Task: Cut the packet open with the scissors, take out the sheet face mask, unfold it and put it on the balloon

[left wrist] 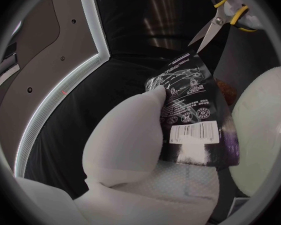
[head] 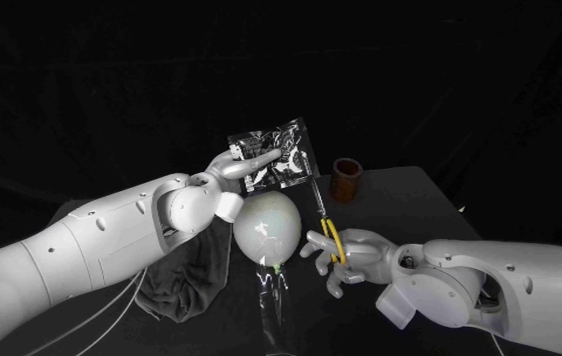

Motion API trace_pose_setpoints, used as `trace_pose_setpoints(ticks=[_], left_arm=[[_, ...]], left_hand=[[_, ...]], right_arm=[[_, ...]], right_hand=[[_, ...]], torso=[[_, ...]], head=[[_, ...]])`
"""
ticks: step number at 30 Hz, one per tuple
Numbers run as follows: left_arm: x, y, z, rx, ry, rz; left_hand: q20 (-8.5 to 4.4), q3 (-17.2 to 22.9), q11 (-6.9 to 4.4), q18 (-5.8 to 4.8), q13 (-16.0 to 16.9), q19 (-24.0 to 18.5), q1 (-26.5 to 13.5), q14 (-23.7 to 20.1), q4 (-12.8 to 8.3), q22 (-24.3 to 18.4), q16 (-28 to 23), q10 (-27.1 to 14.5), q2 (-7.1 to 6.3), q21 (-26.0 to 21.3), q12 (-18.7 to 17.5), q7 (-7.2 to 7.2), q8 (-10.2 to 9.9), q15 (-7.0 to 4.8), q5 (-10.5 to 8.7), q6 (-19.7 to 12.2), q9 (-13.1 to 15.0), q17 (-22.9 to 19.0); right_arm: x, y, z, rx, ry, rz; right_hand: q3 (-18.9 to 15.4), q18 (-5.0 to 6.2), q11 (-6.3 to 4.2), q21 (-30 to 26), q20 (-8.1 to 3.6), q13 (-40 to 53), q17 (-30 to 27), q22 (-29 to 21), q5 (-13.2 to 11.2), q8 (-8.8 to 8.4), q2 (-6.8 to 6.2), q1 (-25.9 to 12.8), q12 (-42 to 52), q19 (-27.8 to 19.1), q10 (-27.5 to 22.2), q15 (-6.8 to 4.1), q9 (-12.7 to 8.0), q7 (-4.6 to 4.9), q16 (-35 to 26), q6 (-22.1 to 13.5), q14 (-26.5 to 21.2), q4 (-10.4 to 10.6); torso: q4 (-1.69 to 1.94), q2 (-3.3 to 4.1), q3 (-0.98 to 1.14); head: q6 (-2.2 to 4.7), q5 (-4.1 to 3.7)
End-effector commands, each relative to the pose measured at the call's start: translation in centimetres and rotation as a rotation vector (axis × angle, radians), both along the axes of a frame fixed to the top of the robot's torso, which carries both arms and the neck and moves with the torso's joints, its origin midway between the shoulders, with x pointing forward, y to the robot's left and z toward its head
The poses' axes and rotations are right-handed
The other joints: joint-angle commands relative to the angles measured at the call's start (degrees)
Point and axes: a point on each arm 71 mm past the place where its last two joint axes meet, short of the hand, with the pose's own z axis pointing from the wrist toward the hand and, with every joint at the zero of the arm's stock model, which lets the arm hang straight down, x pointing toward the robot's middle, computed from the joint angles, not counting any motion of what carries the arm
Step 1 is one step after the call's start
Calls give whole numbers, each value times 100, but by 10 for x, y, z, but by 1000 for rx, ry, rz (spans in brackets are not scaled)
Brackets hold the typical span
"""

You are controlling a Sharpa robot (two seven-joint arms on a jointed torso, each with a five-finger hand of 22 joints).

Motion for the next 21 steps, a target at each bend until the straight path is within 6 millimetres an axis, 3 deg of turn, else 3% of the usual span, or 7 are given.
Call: trace_pose_setpoints(ticks=[1,21], left_arm=[[-3,-3,1,-1,5,-45],[-7,-6,-1,42,6,-104]], left_hand=[[9,35,0,59,-2,-28,-7,32,-12,6,-7,39,57,37,-30,2,25,0,19,25,83,9],[-3,83,1,67,0,-3,-42,76,-53,22,13,58,35,74,-26,11,39,-9,19,33,106,26]], right_arm=[[0,2,2,7,-18,19],[4,0,6,0,-44,10]], right_hand=[[23,102,272,-32,-9,5,-3,-4,-6,38,50,-3,13,-32,970,-27,9,613,-30,-987,-66,0],[23,105,270,-49,-10,17,-11,-14,-6,60,70,11,23,-41,969,-28,7,611,-36,-981,-71,-2]], torso=[[2,0,1],[1,1,-1]], head=[[4,-9],[15,-48]])
